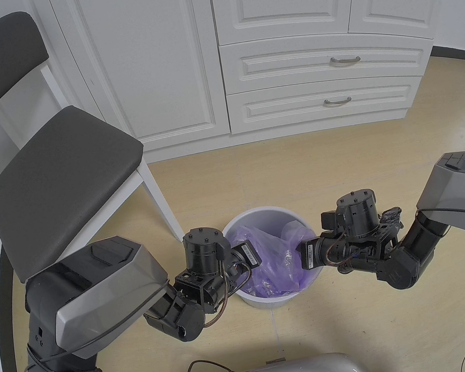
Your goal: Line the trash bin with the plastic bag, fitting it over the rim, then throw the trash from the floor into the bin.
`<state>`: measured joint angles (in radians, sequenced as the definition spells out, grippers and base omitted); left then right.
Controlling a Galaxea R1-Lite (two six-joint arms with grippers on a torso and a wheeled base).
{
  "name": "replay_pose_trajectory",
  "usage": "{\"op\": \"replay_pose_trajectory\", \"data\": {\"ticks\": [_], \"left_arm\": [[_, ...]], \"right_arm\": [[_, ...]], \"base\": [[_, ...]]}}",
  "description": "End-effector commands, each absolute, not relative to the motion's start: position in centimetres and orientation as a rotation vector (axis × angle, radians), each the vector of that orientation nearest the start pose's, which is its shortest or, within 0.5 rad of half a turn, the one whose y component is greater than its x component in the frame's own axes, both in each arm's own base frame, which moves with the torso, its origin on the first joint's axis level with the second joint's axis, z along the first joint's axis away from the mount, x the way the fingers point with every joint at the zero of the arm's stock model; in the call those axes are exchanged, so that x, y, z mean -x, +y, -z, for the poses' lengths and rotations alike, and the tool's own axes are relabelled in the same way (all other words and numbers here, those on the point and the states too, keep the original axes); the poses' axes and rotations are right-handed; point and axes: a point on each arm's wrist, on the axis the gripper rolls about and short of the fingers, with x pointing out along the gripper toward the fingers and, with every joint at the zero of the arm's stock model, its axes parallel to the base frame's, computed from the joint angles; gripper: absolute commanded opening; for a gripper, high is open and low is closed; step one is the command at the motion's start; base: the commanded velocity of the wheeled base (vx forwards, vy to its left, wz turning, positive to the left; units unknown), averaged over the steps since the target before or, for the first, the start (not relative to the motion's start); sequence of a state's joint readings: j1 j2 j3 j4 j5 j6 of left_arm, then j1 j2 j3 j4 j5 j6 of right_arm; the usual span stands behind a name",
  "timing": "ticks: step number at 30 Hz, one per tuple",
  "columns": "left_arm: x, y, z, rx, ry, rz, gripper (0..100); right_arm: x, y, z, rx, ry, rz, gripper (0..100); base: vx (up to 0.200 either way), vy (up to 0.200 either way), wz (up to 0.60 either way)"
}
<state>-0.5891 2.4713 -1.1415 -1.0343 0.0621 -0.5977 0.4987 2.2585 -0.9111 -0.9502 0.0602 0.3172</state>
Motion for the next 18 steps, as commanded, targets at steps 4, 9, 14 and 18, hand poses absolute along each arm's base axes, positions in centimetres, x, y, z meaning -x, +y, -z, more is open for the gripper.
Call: {"op": "replay_pose_trajectory", "data": {"ticks": [4, 9, 14, 18], "left_arm": [[-36.5, -25.5, -1.4, 0.398, 0.391, 0.414, 0], [-34.9, -26.0, -2.8, 0.298, 0.371, 0.415, 0], [-34.5, -26.0, -3.8, 0.249, 0.343, 0.377, 0], [-34.4, -25.7, -4.9, 0.231, 0.317, 0.368, 0]], "right_arm": [[-34.8, 19.1, -4.2, -0.215, 0.464, -0.475, 0], [-34.0, 18.8, -6.5, -0.207, 0.464, -0.473, 0], [-33.7, 18.4, -7.9, -0.163, 0.472, -0.426, 0], [-33.5, 17.9, -8.4, -0.088, 0.439, -0.373, 0]], "base": [[0.000, 0.000, 0.00], [0.000, 0.000, 0.00], [0.000, 0.000, 0.00], [0.000, 0.000, 0.00]]}}
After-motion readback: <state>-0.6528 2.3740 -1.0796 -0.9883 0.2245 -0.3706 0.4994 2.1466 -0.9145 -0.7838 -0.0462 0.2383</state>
